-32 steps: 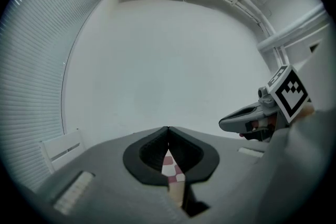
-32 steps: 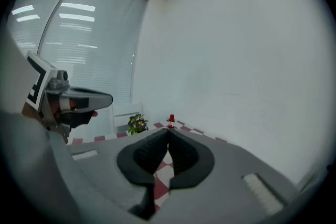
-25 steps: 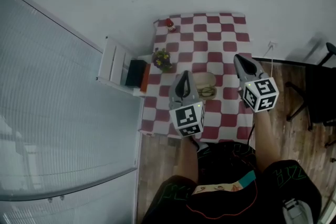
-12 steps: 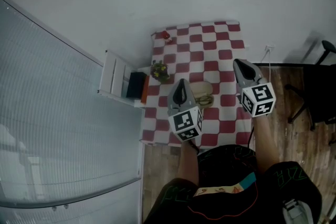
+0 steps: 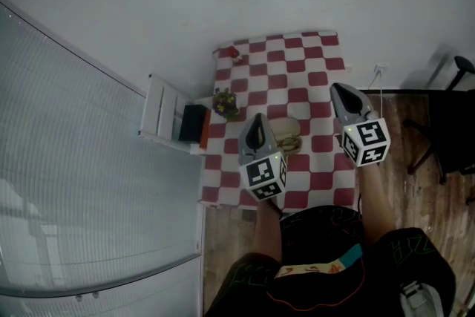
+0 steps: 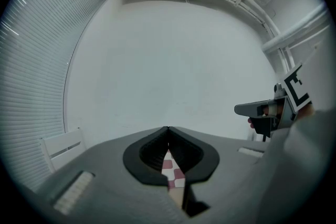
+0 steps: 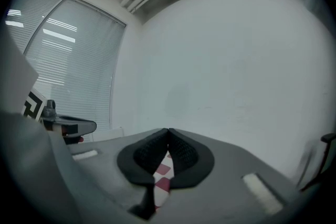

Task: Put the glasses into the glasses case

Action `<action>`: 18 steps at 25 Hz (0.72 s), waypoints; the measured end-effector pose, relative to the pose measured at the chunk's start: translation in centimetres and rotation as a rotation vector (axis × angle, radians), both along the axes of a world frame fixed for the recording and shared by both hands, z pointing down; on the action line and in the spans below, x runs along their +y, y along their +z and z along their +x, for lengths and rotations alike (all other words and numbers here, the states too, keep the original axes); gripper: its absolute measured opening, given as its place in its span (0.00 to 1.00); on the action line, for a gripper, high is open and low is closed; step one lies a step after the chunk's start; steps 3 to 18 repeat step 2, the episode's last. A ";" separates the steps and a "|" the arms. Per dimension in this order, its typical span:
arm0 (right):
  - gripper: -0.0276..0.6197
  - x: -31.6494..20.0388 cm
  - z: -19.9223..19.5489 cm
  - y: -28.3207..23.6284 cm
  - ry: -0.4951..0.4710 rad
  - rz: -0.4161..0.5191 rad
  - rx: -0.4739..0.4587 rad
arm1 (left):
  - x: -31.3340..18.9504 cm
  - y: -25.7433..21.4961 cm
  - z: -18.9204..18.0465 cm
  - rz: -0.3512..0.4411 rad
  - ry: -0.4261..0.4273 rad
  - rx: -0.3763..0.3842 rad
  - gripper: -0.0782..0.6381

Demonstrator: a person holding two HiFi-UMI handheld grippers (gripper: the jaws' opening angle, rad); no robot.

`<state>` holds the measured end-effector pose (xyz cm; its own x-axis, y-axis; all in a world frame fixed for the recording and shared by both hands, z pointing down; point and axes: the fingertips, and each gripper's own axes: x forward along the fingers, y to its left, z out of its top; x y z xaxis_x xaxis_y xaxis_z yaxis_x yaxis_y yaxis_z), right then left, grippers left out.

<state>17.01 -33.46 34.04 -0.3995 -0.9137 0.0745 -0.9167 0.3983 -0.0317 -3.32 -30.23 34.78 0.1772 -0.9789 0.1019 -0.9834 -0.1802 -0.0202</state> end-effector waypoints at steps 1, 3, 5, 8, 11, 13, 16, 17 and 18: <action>0.05 0.0 0.0 0.1 -0.001 -0.001 0.001 | 0.0 0.1 0.0 -0.002 0.001 0.000 0.12; 0.05 0.0 0.1 0.2 -0.001 -0.003 0.002 | 0.0 0.2 0.1 -0.005 0.001 -0.001 0.12; 0.05 0.0 0.1 0.2 -0.001 -0.003 0.002 | 0.0 0.2 0.1 -0.005 0.001 -0.001 0.12; 0.05 0.0 0.1 0.2 -0.001 -0.003 0.002 | 0.0 0.2 0.1 -0.005 0.001 -0.001 0.12; 0.05 0.0 0.1 0.2 -0.001 -0.003 0.002 | 0.0 0.2 0.1 -0.005 0.001 -0.001 0.12; 0.05 0.0 0.1 0.2 -0.001 -0.003 0.002 | 0.0 0.2 0.1 -0.005 0.001 -0.001 0.12; 0.05 0.0 0.1 0.2 -0.001 -0.003 0.002 | 0.0 0.2 0.1 -0.005 0.001 -0.001 0.12; 0.05 0.0 0.1 0.2 -0.001 -0.003 0.002 | 0.0 0.2 0.1 -0.005 0.001 -0.001 0.12; 0.05 0.0 0.1 0.2 -0.001 -0.003 0.002 | 0.0 0.2 0.1 -0.005 0.001 -0.001 0.12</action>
